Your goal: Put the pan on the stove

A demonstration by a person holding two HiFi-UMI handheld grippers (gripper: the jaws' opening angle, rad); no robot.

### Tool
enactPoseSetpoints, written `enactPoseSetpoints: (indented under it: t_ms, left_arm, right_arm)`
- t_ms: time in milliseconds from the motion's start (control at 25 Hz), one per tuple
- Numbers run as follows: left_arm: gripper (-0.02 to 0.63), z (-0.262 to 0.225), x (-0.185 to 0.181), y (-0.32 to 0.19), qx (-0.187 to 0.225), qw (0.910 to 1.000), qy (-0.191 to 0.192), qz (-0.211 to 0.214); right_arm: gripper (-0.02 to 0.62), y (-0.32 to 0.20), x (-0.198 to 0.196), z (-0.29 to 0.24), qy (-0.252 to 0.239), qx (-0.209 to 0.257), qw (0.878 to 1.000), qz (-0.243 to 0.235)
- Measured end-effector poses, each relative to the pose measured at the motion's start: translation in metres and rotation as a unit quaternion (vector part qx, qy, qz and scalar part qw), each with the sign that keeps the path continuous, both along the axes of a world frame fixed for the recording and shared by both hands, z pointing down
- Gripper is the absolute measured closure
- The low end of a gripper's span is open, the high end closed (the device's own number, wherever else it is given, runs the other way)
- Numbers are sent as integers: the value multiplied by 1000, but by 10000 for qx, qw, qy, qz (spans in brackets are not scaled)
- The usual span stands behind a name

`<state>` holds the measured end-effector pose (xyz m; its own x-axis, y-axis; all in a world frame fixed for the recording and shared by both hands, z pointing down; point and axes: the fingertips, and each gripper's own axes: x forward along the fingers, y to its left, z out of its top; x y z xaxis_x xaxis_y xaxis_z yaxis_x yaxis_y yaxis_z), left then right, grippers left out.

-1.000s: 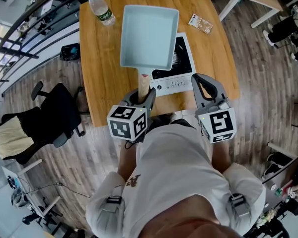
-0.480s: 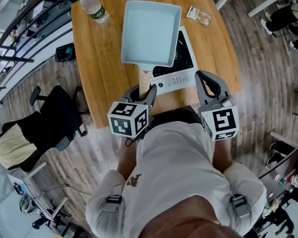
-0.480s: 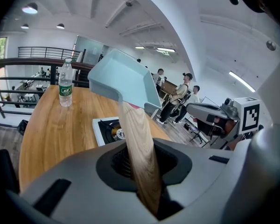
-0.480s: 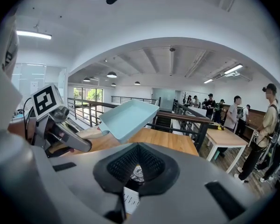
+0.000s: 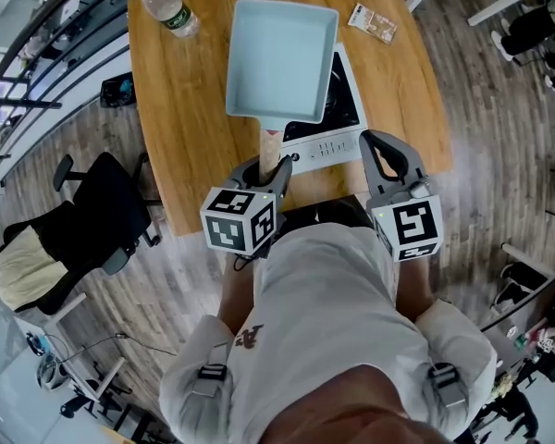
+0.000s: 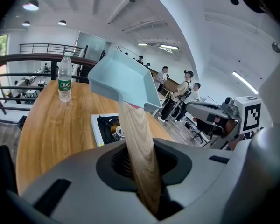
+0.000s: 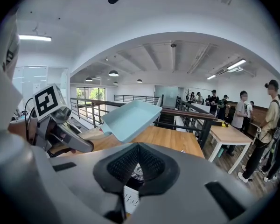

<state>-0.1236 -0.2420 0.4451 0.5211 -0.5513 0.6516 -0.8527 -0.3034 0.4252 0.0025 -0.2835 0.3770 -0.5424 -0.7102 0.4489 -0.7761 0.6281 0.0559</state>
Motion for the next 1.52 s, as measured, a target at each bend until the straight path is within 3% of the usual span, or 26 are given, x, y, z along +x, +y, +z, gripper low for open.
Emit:
enactPoseSetpoints:
  t_ms: [1520]
  left_arm:
    - [517, 87, 19, -9, -816, 9966, -15, 76]
  right_arm:
    - [575, -18, 13, 83, 27, -793, 9968, 10]
